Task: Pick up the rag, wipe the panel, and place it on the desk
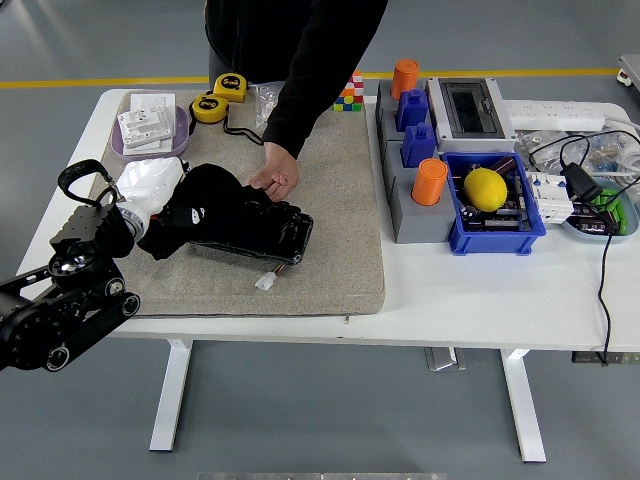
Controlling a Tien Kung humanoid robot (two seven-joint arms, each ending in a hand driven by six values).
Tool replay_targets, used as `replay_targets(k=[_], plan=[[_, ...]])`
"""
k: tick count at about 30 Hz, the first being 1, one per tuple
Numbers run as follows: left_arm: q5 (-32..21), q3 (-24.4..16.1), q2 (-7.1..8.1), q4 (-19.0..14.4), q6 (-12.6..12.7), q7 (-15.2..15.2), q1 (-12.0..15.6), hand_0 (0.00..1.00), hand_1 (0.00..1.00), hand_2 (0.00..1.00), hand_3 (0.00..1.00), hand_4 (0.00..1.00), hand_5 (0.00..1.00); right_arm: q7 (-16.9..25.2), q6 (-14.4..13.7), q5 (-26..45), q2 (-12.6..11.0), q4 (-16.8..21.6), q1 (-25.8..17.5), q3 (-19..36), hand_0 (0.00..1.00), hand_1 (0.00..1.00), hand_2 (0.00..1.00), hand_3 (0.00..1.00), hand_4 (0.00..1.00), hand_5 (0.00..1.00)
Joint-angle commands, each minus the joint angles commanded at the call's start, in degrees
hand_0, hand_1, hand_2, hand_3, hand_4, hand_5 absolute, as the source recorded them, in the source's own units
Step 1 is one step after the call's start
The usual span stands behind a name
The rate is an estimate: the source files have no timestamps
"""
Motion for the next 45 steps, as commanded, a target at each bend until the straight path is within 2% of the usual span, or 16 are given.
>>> replay_targets(k=[27, 45], plan=[[0.04, 6.97, -3.54, -4.19, 0.04, 1.79, -2.13, 0.226, 0.157, 0.310, 0.562, 0.548, 0.045, -0.67, 0.01, -2.06, -0.13, 0.00, 0.38, 2.24, 0.749, 0.705, 0.703, 0.613, 0.998, 0.541], [0.33, 11.20, -4.71, -6.60, 0.20, 3.17, -3.04, 0.226, 0.156, 0.309, 0.562, 0.549, 0.045, -1.03, -0.07, -2.49, -0.15, 0.00, 0.37, 2.54, 0.749, 0.705, 0.703, 0.614, 0.998, 0.542]])
